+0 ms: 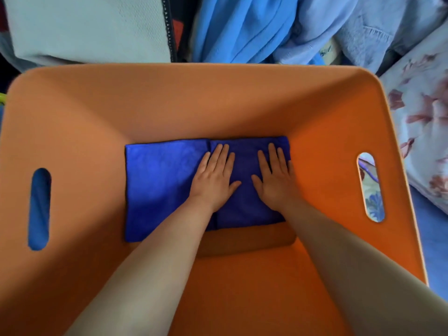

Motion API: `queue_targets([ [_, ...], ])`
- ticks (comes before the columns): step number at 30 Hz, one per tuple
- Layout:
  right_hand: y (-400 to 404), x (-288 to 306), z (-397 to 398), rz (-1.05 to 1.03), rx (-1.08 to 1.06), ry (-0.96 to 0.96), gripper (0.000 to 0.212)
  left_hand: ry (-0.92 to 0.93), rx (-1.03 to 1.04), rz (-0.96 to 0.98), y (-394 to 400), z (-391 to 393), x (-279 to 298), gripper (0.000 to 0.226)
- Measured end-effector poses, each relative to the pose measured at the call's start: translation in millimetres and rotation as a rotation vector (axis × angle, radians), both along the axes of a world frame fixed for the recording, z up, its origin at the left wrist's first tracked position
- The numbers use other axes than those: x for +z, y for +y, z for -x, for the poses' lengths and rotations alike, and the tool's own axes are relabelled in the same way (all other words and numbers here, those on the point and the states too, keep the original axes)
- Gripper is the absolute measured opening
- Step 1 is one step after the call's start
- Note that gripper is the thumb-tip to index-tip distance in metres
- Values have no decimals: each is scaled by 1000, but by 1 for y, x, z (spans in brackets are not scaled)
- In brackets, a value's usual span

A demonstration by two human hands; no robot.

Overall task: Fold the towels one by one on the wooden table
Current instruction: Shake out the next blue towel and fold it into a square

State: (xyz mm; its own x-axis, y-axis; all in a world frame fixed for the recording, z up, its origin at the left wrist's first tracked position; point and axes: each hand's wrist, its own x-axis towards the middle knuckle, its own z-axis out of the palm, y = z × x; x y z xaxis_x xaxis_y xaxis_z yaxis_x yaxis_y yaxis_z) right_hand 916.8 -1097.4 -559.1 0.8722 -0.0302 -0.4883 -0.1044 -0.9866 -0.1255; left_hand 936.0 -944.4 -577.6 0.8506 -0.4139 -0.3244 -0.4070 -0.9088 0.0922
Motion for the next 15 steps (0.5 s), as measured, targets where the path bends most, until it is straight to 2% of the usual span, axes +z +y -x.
queue_targets([
  [6,0,16,-14,18,28,199,64,151,-2,-69,-1,-6,21,71],
  [9,2,38,-16,-39,-5,259,63,201,-9,-70,2,-7,46,65],
  [15,3,106,14,-188,-89,37,48,77,-10,-62,16,7,124,34],
])
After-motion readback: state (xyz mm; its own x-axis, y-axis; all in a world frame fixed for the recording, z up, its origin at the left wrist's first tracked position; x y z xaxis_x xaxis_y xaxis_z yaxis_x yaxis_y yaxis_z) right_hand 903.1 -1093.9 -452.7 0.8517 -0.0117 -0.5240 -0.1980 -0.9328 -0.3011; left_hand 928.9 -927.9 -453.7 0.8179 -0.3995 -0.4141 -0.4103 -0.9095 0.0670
